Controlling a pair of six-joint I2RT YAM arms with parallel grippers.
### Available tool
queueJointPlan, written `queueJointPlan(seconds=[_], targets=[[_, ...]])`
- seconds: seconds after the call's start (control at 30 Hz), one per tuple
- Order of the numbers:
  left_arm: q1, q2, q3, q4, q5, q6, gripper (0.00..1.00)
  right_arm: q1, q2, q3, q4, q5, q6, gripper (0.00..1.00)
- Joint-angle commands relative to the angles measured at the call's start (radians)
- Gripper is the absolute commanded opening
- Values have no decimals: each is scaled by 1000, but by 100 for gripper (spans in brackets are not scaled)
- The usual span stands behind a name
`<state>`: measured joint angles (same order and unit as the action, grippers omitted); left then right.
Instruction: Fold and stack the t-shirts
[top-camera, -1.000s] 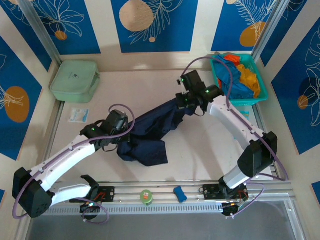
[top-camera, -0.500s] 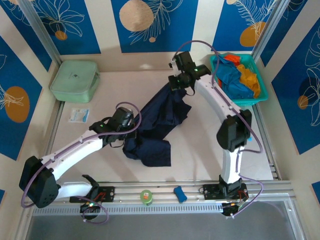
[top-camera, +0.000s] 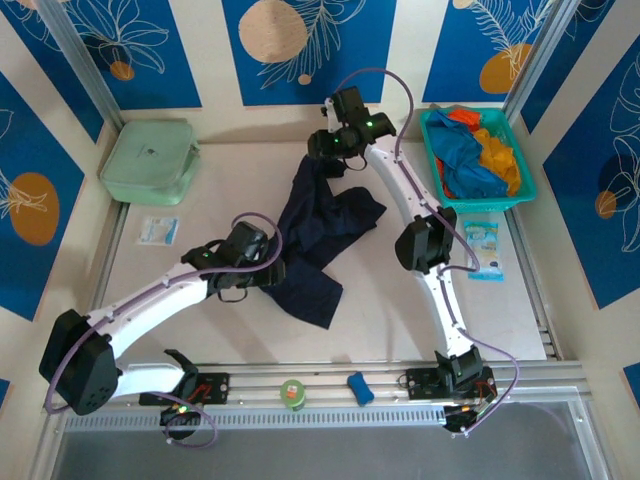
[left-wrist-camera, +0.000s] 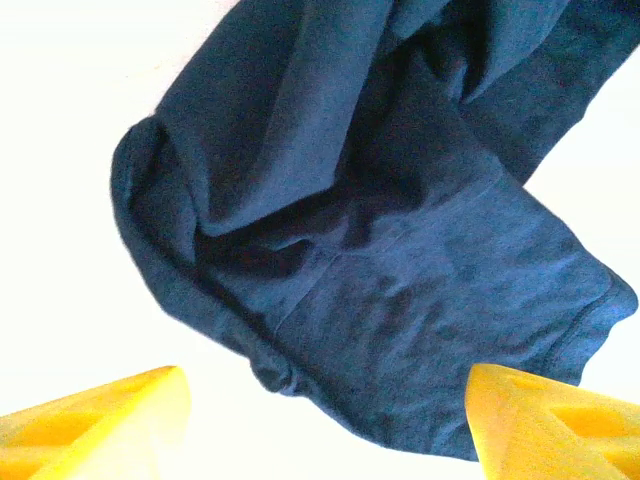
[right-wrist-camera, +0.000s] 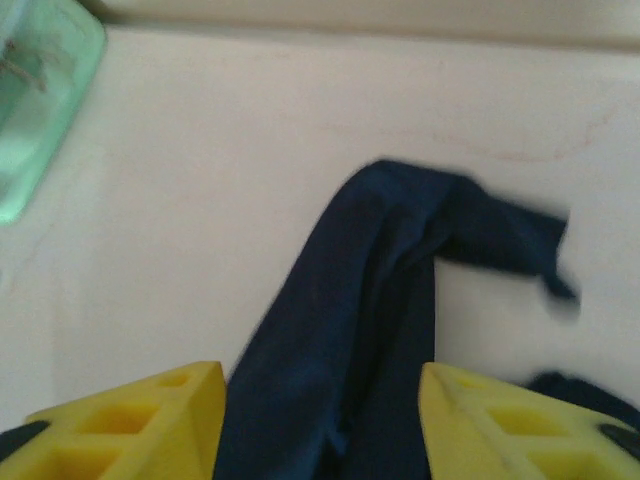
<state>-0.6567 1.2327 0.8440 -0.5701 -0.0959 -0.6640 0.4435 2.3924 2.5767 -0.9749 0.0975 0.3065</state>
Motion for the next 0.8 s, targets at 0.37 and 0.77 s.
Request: queueJointPlan(seconds=[0.37, 0.77], targets=[[94, 38, 19, -37, -105, 9, 71, 147, -849, -1298, 239, -97, 267, 58], [214, 385, 180, 360, 228, 176, 61, 331, -730, -1502, 414, -106, 443, 57]])
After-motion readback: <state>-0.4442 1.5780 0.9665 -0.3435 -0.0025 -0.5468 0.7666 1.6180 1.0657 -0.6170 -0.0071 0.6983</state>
